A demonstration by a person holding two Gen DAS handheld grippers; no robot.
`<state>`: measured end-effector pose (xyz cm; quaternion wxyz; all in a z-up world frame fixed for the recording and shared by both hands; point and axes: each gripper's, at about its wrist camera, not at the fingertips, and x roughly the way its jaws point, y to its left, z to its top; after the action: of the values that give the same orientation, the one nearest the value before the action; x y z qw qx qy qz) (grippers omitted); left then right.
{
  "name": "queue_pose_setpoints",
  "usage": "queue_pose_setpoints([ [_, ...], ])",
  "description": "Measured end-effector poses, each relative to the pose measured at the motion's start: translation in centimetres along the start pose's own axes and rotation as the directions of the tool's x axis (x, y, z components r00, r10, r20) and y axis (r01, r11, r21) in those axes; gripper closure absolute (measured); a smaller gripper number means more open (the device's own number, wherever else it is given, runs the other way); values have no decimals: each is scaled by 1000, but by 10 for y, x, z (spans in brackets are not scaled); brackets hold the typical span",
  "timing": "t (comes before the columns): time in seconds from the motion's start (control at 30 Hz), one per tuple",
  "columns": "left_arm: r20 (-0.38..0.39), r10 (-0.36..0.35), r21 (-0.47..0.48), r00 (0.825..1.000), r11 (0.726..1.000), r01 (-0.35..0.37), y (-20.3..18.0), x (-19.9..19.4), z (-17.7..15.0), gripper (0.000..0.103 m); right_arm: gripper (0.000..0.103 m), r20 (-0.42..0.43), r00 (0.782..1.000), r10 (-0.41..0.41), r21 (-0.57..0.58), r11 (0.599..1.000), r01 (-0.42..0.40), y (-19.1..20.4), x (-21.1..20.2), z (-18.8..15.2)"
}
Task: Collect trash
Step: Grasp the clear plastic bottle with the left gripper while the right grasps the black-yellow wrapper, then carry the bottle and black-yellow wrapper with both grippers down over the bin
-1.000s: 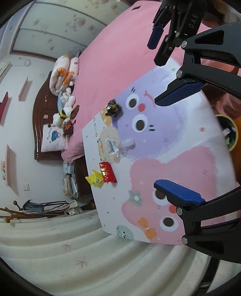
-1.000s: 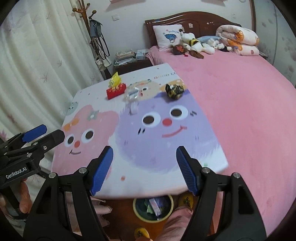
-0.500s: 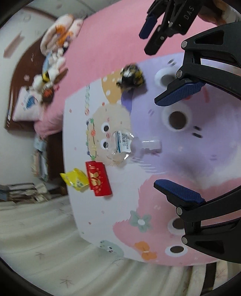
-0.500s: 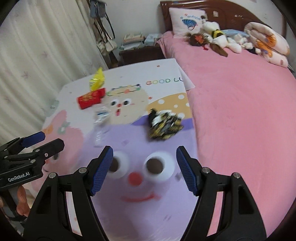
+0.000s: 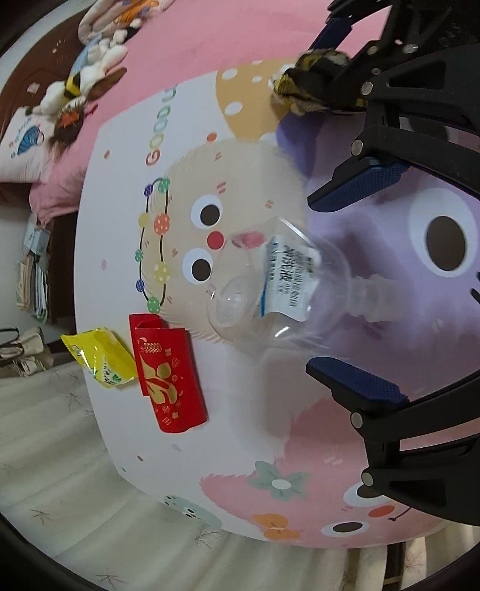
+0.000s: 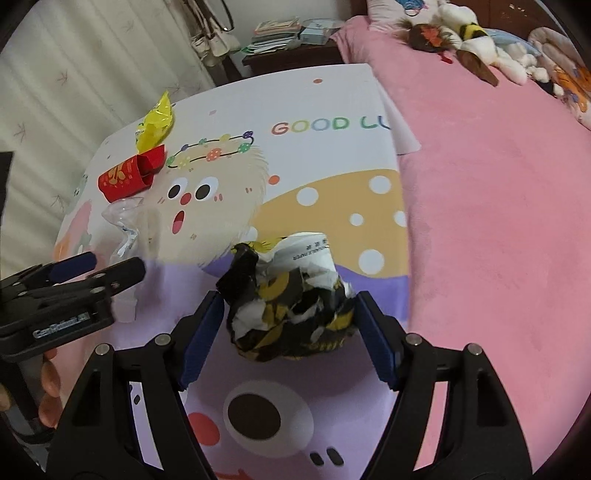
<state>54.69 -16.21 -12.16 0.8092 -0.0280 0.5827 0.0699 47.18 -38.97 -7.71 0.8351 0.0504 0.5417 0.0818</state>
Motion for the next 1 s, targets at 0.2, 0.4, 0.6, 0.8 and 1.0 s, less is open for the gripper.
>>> queue_pose_setpoints([
  [0.2, -11, 44, -14, 999, 999, -44, -5, 20, 13, 34, 33, -11, 1000, 16, -23, 1000, -16, 5, 15, 8],
  [0.4, -33, 30, -53, 999, 998, -32, 1, 32, 18, 51, 35, 0, 999, 37, -57, 998, -37, 7, 18, 6],
  [0.6, -4, -34, -75, 999, 997, 34, 14, 19, 13, 55, 38, 18, 998, 55, -57, 997, -54, 3, 11, 3],
  [0.8, 23, -72, -66, 997, 995, 74, 25, -10, -6, 55, 38, 41, 997, 58, -71, 996, -55, 10, -5, -4],
  [1.0, 48, -114, -37, 992, 993, 116, 34, -51, -34, 55, 38, 64, 995, 78, -72, 995, -74, 28, -29, -14],
])
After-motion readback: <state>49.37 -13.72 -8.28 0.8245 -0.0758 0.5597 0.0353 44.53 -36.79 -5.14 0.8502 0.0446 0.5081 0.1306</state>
